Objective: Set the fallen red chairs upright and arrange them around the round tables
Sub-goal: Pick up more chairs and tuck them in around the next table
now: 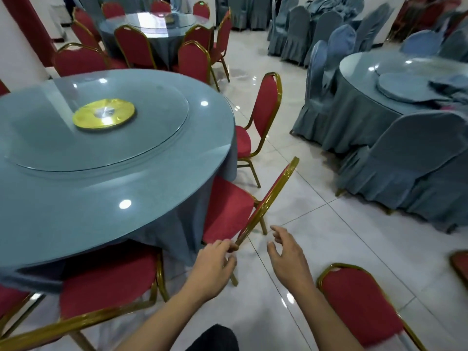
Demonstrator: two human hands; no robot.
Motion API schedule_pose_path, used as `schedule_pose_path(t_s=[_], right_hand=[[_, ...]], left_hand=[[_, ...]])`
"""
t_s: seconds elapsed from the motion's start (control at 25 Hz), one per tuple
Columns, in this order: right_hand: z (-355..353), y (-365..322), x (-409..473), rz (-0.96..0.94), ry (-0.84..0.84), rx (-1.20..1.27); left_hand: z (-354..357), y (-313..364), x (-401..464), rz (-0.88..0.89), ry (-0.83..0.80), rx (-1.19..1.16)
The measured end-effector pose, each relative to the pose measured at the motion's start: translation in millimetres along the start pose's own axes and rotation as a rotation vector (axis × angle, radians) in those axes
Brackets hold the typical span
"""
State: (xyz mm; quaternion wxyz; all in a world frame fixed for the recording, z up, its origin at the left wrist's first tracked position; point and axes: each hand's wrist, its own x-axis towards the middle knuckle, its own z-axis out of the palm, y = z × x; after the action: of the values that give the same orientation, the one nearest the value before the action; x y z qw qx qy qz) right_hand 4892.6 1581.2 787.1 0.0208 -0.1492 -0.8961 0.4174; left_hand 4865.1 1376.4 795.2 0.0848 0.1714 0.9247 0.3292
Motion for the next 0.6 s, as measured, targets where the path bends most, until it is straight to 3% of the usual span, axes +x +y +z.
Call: schedule_pose_path(t_s=[0.4, 0.6], right_hand=[[-64.4, 42.4, 177.0, -0.118, -0.083, -0.086], [-79.0, 54.2, 259.3, -0.106, -0.105, -0.190]], left_hand=[[55.8, 51.7, 139.6, -0.169, 0.060, -0.127], [88.2, 64.6, 194.7, -0.299, -0.048, -0.201]])
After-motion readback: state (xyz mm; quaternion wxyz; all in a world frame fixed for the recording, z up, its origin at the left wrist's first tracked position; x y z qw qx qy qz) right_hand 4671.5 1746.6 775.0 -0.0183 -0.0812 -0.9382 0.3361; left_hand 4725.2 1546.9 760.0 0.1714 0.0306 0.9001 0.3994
